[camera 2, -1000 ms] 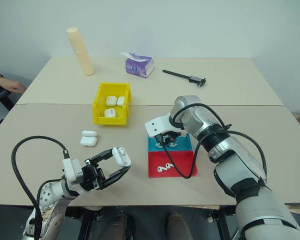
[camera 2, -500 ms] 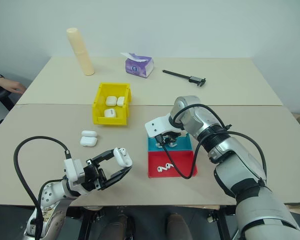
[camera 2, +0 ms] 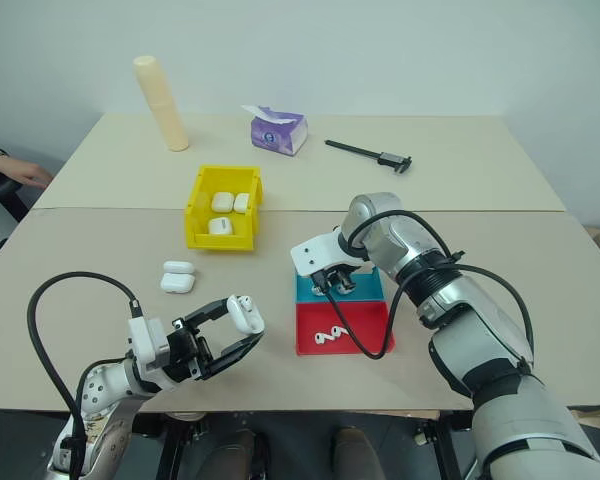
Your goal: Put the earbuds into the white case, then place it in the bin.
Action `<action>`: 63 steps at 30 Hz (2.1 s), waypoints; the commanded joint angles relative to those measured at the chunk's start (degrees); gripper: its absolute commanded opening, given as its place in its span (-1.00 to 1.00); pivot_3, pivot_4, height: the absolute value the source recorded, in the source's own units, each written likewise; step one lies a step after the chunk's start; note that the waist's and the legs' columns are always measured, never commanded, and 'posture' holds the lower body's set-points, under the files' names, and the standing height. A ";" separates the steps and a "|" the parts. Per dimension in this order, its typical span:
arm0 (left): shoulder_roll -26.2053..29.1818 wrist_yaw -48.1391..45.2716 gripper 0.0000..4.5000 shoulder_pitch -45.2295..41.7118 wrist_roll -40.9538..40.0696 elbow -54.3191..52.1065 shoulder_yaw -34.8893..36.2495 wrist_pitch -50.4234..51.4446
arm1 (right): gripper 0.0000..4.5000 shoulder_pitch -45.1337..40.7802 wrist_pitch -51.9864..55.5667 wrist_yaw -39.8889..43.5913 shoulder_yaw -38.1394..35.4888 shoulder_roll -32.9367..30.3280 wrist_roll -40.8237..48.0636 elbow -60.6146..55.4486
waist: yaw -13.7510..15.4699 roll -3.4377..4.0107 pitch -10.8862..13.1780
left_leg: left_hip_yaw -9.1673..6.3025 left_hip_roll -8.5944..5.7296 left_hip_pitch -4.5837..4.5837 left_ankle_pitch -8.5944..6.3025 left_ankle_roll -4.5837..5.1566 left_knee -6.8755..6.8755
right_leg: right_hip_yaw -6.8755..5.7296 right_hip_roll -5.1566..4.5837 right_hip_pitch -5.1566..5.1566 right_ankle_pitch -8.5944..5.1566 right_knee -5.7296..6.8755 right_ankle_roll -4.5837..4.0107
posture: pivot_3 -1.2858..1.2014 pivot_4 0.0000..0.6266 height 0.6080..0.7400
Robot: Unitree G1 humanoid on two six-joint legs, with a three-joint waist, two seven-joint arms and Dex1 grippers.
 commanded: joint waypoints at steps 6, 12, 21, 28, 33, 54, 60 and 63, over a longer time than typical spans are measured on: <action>0.31 0.21 0.25 -0.58 0.04 -0.80 0.02 -1.12 | -0.59 0.76 -0.52 0.19 -0.95 -0.35 -0.18 -1.26 | 0.00 0.00 0.00 | 0.00 0.00 0.00 0.00 0.00 0.00 | 0.00 0.00 0.00 0.00 0.01 0.00 | 0.03 -0.52 1.00; 0.39 0.04 0.25 -0.66 -0.01 -0.62 0.11 -1.21 | -0.59 1.09 0.15 -0.13 -1.76 -0.29 -0.10 -2.16 | -0.02 0.01 -0.01 | 0.00 0.00 0.02 0.00 0.00 0.00 | 0.01 0.00 0.00 0.00 0.03 0.00 | 0.03 -0.52 1.00; 0.85 -0.32 0.25 -2.48 -1.57 -0.57 0.92 -0.17 | -0.59 1.86 4.84 -0.57 -7.15 -1.85 2.81 -9.19 | 0.07 0.01 0.00 | 0.01 -0.01 -0.02 0.00 -0.01 0.00 | 0.01 0.00 -0.03 0.00 0.04 0.00 | 0.03 -0.52 1.00; 1.56 -1.26 0.25 -6.97 -5.61 -1.14 1.12 2.60 | -0.59 4.69 24.08 -3.45 -23.46 -4.14 13.89 -26.41 | 0.34 0.01 0.00 | -0.01 0.00 -0.04 0.01 -0.01 0.01 | 0.01 0.00 -0.05 0.00 0.07 0.00 | 0.03 -0.52 1.00; 1.46 -1.40 0.25 -11.85 -9.34 -3.06 0.13 7.02 | -0.59 10.46 47.37 -6.85 -41.41 -3.66 29.53 -45.95 | 0.55 0.00 -0.01 | -0.11 -0.02 -0.08 0.00 -0.01 0.02 | -0.03 -0.01 0.00 0.00 0.03 0.01 | 0.03 -0.52 1.00; -3.72 -6.87 0.25 -28.05 -16.01 0.42 -3.25 16.63 | -0.59 26.81 89.86 -36.98 -80.11 22.78 85.13 -81.49 | -0.26 0.15 -0.10 | -0.55 -0.09 -0.05 0.03 -0.04 0.04 | 0.10 0.08 0.04 -0.03 0.20 0.08 | 0.03 -0.52 1.00; -3.90 -7.03 0.25 -27.61 -16.06 -0.02 -2.90 16.98 | -0.59 29.40 84.70 -44.52 -76.09 19.73 93.58 -79.00 | -0.26 0.15 -0.10 | -0.60 -0.10 -0.06 0.05 -0.04 0.04 | 0.07 0.08 0.07 -0.04 0.16 0.09 | 0.03 -0.52 1.00; -4.70 -6.68 0.25 -27.24 -15.96 -0.15 -2.82 16.13 | -0.59 31.53 81.09 -47.76 -72.72 16.61 97.47 -77.83 | -0.23 0.15 -0.10 | -0.63 -0.09 -0.08 0.05 -0.04 0.04 | 0.04 0.09 0.09 -0.04 0.10 0.10 | 0.03 -0.52 1.00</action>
